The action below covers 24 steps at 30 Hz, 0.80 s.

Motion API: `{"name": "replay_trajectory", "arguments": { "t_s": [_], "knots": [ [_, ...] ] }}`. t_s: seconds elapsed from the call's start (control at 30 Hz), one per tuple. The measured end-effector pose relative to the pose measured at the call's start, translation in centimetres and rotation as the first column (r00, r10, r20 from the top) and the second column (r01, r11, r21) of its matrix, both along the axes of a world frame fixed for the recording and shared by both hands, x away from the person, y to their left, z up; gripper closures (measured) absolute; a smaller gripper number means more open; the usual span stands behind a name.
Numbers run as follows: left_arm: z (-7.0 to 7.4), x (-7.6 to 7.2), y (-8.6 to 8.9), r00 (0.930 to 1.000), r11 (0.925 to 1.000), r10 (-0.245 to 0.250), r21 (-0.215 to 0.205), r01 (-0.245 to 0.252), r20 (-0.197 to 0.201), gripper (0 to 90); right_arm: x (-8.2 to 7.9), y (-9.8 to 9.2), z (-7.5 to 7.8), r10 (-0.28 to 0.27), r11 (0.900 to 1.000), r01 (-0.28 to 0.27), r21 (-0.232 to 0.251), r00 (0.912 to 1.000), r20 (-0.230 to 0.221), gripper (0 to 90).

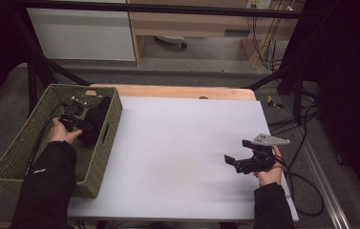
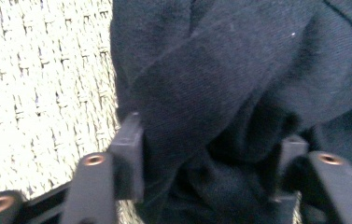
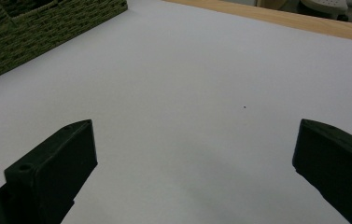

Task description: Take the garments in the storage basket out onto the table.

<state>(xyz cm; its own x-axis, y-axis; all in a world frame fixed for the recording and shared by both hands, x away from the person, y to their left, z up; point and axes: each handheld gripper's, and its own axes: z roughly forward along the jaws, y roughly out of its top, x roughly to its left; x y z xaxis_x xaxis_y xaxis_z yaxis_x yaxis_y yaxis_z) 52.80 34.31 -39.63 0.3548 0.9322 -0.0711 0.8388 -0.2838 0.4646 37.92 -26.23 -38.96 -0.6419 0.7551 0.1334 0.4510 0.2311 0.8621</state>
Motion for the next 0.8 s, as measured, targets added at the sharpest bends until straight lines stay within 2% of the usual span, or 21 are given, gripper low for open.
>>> {"name": "replay_trajectory", "arguments": {
  "t_s": [0.13,0.27,0.43,0.53,0.8],
  "knots": [
    [0.4,-0.2,-0.4,1.0000,0.9995,0.009,0.030,-0.009,0.001,56.6,0.0,0.0,0.0,0.001,1.000,-0.001,-0.001,1.0000,0.000,0.3],
    [0.9,-0.4,-0.4,0.9995,0.9990,0.031,0.033,-0.031,0.000,60.0,0.0,0.0,0.0,0.000,1.000,0.000,0.000,1.0000,0.002,0.3],
    [1.7,-0.9,-0.4,0.9979,0.9985,0.049,0.024,-0.050,0.043,61.2,0.0,0.0,0.0,-0.001,1.000,0.001,-0.001,1.0000,0.004,0.3],
    [2.3,-1.3,-0.3,0.9964,0.9979,0.052,0.035,-0.055,0.067,61.4,0.0,0.0,0.0,-0.001,1.000,0.001,-0.001,1.0000,0.002,0.3],
    [4.4,-2.4,-0.1,0.9894,0.9985,0.049,0.018,-0.052,0.137,61.4,0.0,0.0,0.0,0.000,1.000,0.000,-0.002,1.0000,0.000,0.3]
  ]
}}
